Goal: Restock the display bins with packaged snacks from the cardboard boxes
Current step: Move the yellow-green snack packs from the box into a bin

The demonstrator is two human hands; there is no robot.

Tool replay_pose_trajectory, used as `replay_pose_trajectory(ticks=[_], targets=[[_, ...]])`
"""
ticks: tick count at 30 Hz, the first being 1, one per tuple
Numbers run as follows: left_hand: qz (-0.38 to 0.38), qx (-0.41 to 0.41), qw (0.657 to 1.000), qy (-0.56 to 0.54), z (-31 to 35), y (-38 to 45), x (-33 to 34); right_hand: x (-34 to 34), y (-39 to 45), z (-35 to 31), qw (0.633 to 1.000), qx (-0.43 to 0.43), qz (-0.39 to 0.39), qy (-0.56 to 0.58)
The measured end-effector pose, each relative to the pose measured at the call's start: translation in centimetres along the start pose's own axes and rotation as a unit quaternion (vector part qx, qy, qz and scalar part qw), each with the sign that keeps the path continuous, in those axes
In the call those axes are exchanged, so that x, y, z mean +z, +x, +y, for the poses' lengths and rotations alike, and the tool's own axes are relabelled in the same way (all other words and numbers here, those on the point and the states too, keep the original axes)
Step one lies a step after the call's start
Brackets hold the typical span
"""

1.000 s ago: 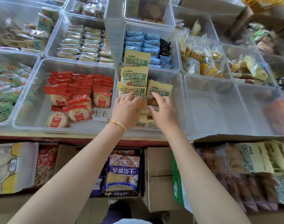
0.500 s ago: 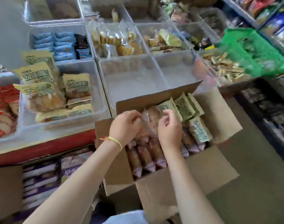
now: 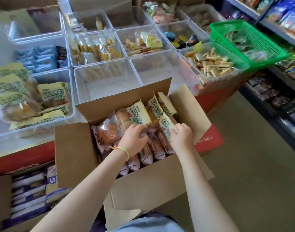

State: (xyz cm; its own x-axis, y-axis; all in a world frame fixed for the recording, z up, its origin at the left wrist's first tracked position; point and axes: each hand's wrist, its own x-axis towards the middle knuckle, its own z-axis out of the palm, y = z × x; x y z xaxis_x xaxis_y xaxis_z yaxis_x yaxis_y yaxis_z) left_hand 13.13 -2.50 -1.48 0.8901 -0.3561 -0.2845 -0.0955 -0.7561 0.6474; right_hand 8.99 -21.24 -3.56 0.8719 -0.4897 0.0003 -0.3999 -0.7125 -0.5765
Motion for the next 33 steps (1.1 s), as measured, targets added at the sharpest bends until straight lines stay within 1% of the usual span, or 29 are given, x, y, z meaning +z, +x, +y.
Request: replay_pose_trajectory(ticks=[1, 3, 5, 6, 8, 11, 13, 15, 18, 20, 22, 24, 26, 27, 28, 30, 31, 33], targets=[[-0.008, -0.014, 0.999, -0.045, 0.4, -0.1, -0.3, -0.9, -0.1, -0.5, 0.998, -0.025, -0.026, 0.045], [-0.003, -0.025, 0.987, -0.157, 1.0, -0.8, -1.2, -3.1, -0.3, -2.1, 0.984, -0.046, -0.119, 0.128], [0.004, -0.027, 0.962, -0.272, 1.3, -1.9, -2.3, -4.7, -0.5, -3.8, 0.956, -0.049, -0.209, 0.201], [0.000, -0.034, 0.944, -0.327, 1.4, -2.5, -3.1, -5.3, -0.8, -4.7, 0.941, -0.046, -0.230, 0.243], [-0.020, -0.046, 0.912, -0.408, 1.0, -3.4, -4.7, -5.7, -1.0, -6.4, 0.911, -0.003, -0.238, 0.338], [-0.040, -0.020, 0.887, -0.459, -0.1, -4.3, -6.1, -5.0, -1.7, -10.0, 0.847, 0.071, -0.203, 0.487], [-0.021, -0.028, 0.867, -0.496, -0.8, -4.9, -6.6, -4.0, -2.3, -12.5, 0.829, 0.098, -0.172, 0.523], [0.002, -0.037, 0.851, -0.525, -1.5, -5.5, -7.5, -2.9, -3.0, -14.9, 0.823, 0.114, -0.144, 0.537], [0.053, -0.032, 0.847, -0.529, -3.2, -6.5, -9.7, -1.2, -4.0, -18.4, 0.816, 0.118, -0.121, 0.553], [0.103, -0.021, 0.847, -0.522, -5.2, -7.0, -11.9, 0.2, -4.6, -21.2, 0.814, 0.094, -0.122, 0.560], [0.158, -0.025, 0.840, -0.518, -7.7, -7.5, -14.6, 2.1, -5.2, -24.3, 0.824, 0.061, -0.142, 0.546], [0.203, -0.029, 0.821, -0.532, -11.0, -7.9, -17.6, 4.8, -5.7, -27.4, 0.839, 0.037, -0.198, 0.506], [0.240, -0.050, 0.797, -0.553, -14.8, -8.2, -20.7, 7.9, -6.3, -30.4, 0.855, 0.020, -0.284, 0.434], [0.259, -0.060, 0.787, -0.557, -16.8, -8.4, -22.1, 9.4, -6.5, -31.8, 0.857, 0.007, -0.330, 0.396], [0.277, -0.068, 0.780, -0.557, -18.8, -8.4, -23.6, 10.9, -6.9, -33.1, 0.848, -0.009, -0.380, 0.369], [0.303, -0.086, 0.778, -0.543, -22.8, -8.4, -26.1, 13.9, -7.5, -35.4, 0.822, -0.025, -0.467, 0.325], [0.307, -0.089, 0.779, -0.540, -24.5, -8.4, -27.3, 15.1, -7.8, -36.7, 0.815, -0.024, -0.485, 0.314], [0.302, -0.090, 0.780, -0.540, -27.5, -8.3, -29.4, 17.6, -8.2, -39.1, 0.824, -0.035, -0.473, 0.310]])
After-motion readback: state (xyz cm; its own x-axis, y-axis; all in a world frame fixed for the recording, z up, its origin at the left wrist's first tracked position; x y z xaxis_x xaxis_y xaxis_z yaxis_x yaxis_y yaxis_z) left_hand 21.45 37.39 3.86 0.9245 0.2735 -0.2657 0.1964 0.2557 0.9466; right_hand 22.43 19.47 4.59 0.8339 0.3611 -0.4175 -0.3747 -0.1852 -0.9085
